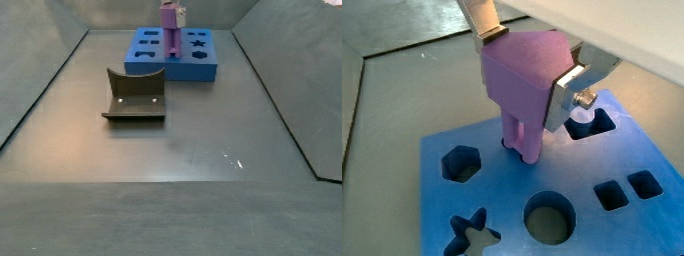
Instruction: Insert the 3 prong object.
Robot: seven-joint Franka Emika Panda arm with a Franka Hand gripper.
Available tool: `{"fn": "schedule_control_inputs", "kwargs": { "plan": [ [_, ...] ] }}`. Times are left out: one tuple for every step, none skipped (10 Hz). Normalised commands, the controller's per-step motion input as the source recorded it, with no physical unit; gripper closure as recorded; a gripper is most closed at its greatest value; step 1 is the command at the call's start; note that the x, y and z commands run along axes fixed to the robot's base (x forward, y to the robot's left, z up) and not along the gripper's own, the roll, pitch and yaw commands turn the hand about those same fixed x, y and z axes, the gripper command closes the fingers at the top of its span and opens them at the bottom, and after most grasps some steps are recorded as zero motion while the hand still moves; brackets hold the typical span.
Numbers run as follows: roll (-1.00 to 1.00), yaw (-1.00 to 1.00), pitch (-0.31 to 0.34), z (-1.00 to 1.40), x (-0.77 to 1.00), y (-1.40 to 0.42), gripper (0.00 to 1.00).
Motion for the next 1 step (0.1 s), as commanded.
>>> {"fn": "schedule_control_inputs", "kwargs": {
  "plan": [
    [0.0,0.0,-0.003,0.0,0.0,0.03,1.0]
  ]
}}
